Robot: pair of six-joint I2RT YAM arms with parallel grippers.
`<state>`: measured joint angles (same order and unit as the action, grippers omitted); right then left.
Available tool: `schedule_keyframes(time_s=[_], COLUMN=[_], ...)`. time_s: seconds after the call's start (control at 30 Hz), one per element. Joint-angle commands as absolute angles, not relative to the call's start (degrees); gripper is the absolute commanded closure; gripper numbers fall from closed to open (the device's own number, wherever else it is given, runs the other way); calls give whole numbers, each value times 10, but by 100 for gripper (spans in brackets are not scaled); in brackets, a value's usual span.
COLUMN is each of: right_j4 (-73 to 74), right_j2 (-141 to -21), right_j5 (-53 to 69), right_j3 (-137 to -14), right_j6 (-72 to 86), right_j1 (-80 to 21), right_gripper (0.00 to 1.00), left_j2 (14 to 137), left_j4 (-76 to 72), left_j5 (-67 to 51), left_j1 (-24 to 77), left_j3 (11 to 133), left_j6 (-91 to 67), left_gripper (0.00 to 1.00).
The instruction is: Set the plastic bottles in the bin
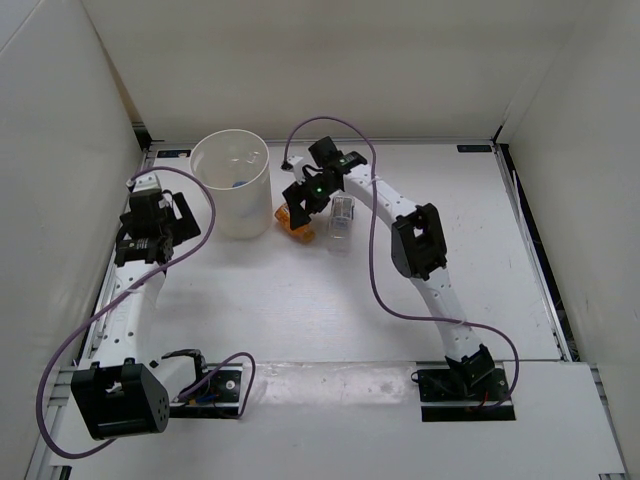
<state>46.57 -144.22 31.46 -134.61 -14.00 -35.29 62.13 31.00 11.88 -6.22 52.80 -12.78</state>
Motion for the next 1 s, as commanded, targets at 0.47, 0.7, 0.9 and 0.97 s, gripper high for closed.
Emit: schedule_keyframes(time_s=[0.47,0.7,0.9,0.97], right_j4=[415,408,417,424], right_j2=[-1446,-1445,-1446,-1447], right_j5=[259,250,265,268], right_j3=[-1335,-1329,-1333,-1336], right_j6=[-51,-34,-34,-37], right_j1=[-369,-365,-359,-362], right_gripper=[28,44,61,38], left_j2=[619,626,637,635], left_j4=[356,359,343,348], left_j5=[93,89,76,76], left_j1=[-64,-62,-62,-61], left_j3=[559,553,561,561], left_j6=[-136,-141,-142,-141], left_gripper=[0,0,0,0])
